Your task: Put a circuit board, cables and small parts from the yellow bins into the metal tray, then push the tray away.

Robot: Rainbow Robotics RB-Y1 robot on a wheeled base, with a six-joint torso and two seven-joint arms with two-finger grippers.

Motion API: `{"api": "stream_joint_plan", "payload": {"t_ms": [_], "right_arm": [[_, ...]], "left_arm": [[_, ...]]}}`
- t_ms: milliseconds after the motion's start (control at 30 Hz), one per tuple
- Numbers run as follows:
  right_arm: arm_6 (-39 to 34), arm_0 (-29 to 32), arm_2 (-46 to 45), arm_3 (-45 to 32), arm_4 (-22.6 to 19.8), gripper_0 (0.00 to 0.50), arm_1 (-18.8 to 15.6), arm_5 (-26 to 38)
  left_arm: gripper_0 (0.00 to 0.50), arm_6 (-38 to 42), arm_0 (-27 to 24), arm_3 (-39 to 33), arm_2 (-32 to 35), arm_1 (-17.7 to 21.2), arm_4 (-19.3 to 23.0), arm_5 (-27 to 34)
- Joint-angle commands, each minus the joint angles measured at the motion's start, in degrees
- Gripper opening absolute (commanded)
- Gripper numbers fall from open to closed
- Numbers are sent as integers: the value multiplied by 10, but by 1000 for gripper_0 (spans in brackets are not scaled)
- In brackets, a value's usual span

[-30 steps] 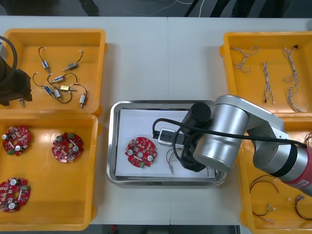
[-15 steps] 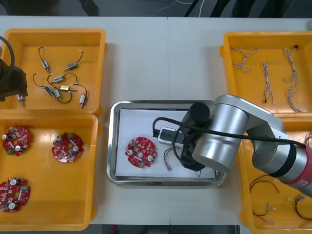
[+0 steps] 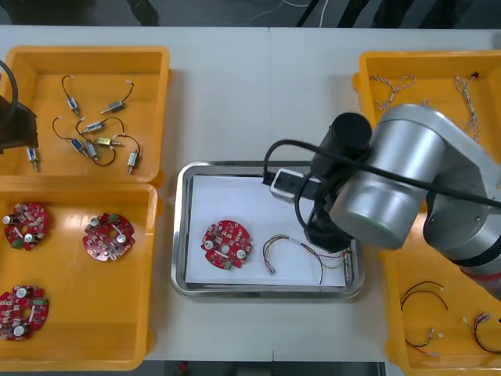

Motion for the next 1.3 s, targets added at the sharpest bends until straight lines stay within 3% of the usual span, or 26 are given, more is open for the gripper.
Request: {"api": "stream_joint_plan", "payload": {"t_ms": [33,233,467,867,1100,1300], "right_arm": [[-18,-1,-88,-36,-35,500,3,29],[-26,-2,-194,-36,-91,500,-1,29],[-44,-2,-293,-37,-149,500,-38,29],[-109,-1,-389,-28,-155,500,-83,29],[-113,-6,-444,50,-154,500,-108,29],[-106,-31,-460,116,-130,500,-117,29]], "left_arm": [[500,-43,-40,29,14,-8,-7,-20],[500,-77,-47,54,14,-8,-11,-51],[500,-108,-60,112,14,-8,2,-93],[500,-132,-101,192,12,-41,-2,-129],[500,-137,-101,217,-23,-43,-12,-157],[500,-145,-101,247,-43,-42,-9,-178]]}}
